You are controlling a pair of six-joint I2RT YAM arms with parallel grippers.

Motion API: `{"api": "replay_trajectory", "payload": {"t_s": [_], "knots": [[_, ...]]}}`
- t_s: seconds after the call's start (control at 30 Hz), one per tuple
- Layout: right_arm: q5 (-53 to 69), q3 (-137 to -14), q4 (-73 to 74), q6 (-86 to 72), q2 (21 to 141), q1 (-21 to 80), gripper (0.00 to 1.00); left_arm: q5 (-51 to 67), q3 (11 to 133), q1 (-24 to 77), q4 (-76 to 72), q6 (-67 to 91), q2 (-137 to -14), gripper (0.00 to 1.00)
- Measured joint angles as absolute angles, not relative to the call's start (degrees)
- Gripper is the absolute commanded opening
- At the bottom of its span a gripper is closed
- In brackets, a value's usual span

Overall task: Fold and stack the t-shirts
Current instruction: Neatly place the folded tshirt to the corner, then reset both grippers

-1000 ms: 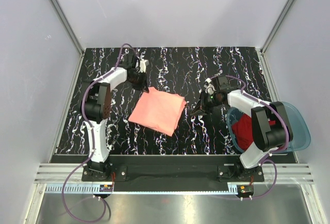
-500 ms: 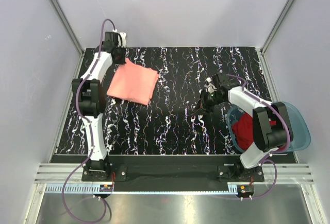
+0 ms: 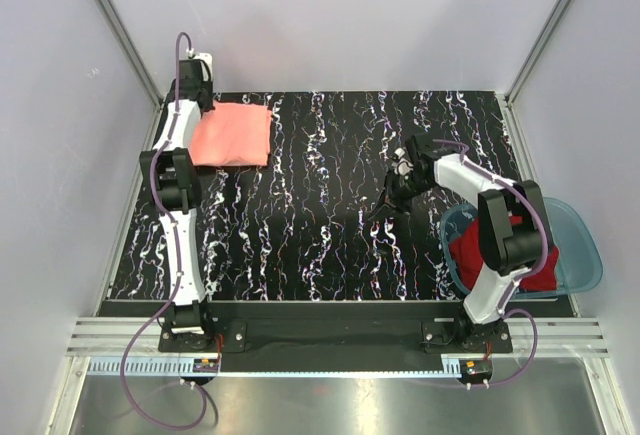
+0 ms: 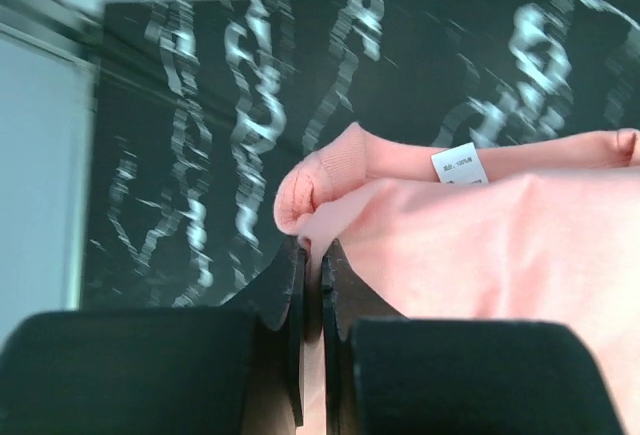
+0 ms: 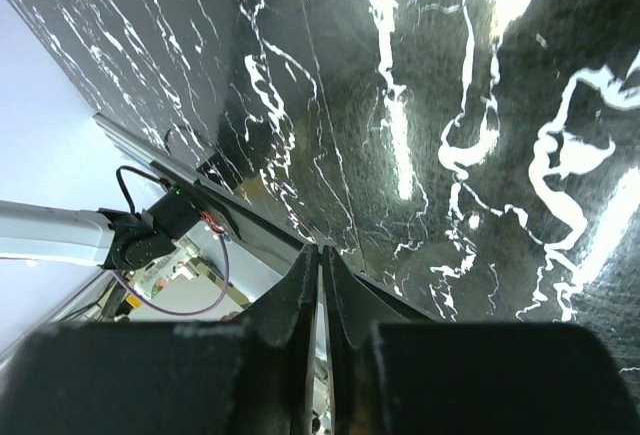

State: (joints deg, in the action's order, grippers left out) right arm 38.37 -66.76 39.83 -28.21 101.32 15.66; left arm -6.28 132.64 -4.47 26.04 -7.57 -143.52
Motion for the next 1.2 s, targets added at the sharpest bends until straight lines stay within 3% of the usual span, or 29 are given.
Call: {"api": "replay_trajectory", "payload": {"t_s": [0.83, 0.9, 0.97, 1.07, 1.1, 1.2], "knots": [[38.2, -77.7, 44.3, -27.2, 112.3, 15.7, 0.10, -7.7, 138.7, -10.6, 8.0, -14.2, -149.7, 0.00], [38.3, -78.0, 44.7, -27.0, 112.8, 15.7, 0.10, -7.5, 138.8, -11.3, 7.2, -14.4, -149.9, 0.42], [38.3, -78.2, 44.9, -26.8, 113.2, 15.7, 0.09, -7.6, 138.9, -11.7, 6.4, -14.4, -150.1, 0.67], [38.6, -78.5, 44.9, -26.7, 113.4, 15.7, 0.07, -8.2, 139.9, -12.2, 5.7, -13.8, -150.1, 0.87], [38.7, -78.5, 44.9, -26.8, 113.4, 15.7, 0.08, -8.5, 140.3, -12.3, 5.5, -13.5, -150.1, 0.98], [38.7, -78.5, 45.0, -26.8, 113.4, 15.7, 0.07, -9.5, 141.1, -12.3, 4.4, -12.0, -149.6, 0.99]]}}
